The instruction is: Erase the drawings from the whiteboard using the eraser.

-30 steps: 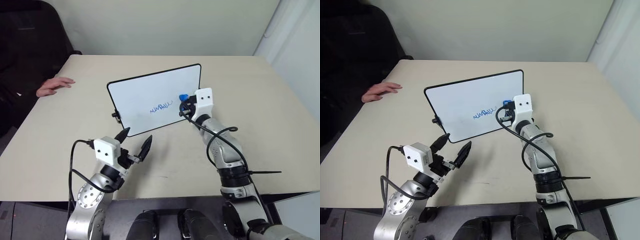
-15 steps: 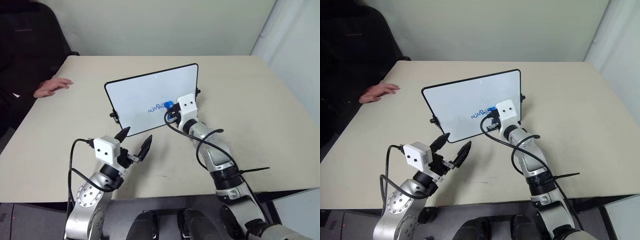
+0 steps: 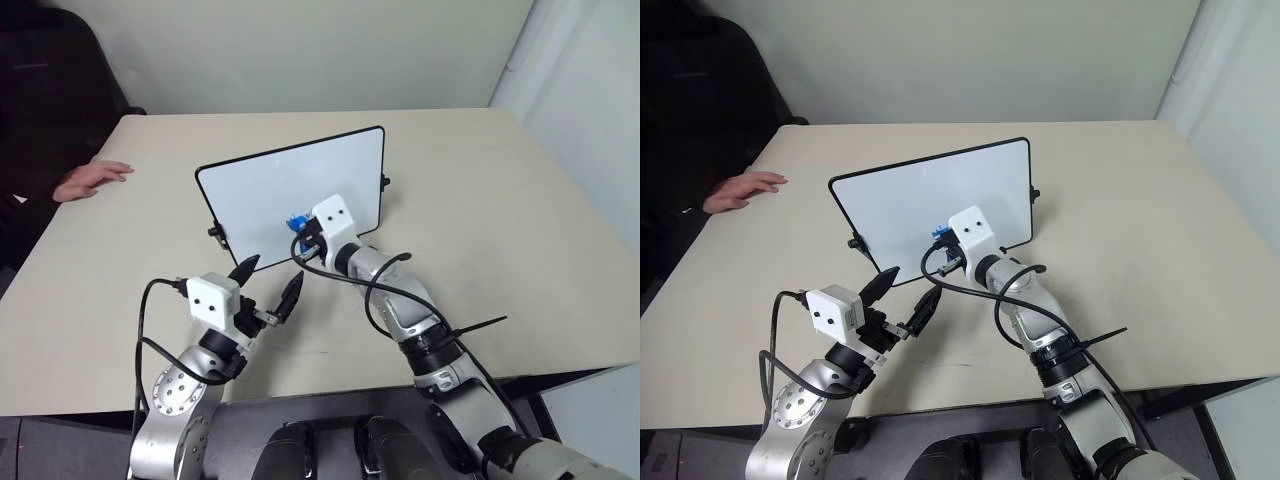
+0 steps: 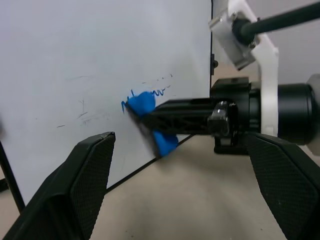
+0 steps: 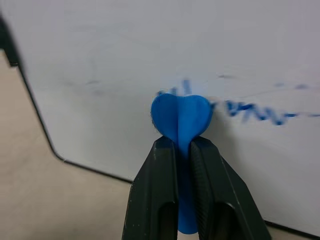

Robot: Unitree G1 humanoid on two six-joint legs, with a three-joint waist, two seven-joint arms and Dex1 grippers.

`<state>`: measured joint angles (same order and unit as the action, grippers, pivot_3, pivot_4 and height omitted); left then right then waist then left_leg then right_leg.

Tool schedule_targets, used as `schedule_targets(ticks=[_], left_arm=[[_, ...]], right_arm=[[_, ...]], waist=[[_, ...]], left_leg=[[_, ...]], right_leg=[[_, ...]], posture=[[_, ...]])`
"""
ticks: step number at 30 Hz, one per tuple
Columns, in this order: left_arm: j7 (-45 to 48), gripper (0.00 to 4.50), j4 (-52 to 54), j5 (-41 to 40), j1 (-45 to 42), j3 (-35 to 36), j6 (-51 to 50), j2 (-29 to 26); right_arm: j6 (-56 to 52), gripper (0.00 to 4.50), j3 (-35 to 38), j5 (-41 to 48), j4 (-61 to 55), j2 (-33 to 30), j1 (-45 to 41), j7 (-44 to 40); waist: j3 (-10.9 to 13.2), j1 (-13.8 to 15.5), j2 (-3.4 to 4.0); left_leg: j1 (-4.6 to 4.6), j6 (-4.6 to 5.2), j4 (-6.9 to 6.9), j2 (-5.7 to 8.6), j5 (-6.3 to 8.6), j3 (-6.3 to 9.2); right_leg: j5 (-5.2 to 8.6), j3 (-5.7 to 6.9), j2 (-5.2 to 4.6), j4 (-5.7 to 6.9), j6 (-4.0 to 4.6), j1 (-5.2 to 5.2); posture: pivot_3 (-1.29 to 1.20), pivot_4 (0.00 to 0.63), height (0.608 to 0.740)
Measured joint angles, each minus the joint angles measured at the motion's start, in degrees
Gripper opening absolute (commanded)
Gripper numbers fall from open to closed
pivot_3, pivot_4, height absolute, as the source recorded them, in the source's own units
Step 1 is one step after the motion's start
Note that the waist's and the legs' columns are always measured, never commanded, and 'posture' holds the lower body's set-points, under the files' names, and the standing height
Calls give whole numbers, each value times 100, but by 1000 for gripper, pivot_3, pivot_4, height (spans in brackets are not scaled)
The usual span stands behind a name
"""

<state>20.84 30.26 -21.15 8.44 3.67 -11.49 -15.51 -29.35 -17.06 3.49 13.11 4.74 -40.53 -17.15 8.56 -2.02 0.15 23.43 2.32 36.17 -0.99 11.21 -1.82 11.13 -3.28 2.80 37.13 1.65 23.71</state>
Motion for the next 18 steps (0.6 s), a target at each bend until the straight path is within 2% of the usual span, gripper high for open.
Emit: schedule_targets(ticks=[8, 15, 18], left_arm=[[0, 4500, 63, -1, 58, -2, -28, 0], [-3, 4500, 104, -9, 75, -3, -64, 2], [-3, 4500, 105, -15, 86, -4, -89, 2]], right_arm=[[321, 126, -156, -65, 191, 9, -56, -69], [623, 126, 97, -7, 344, 9, -64, 164], [687, 126, 334, 126, 375, 10, -86, 284]], waist=[[0, 0, 0], [0, 30, -1], [1, 46, -2]], left_leg=[[17, -9, 0, -6, 6, 0], [21, -3, 5, -6, 0, 0], [22, -71, 5, -6, 33, 0]], right_leg=[[-3, 4, 0, 0, 9, 25], [-29, 4, 0, -1, 20, 24], [-34, 3, 0, -3, 28, 24]], posture=[[0, 150, 740], [0, 150, 740], [0, 150, 740]])
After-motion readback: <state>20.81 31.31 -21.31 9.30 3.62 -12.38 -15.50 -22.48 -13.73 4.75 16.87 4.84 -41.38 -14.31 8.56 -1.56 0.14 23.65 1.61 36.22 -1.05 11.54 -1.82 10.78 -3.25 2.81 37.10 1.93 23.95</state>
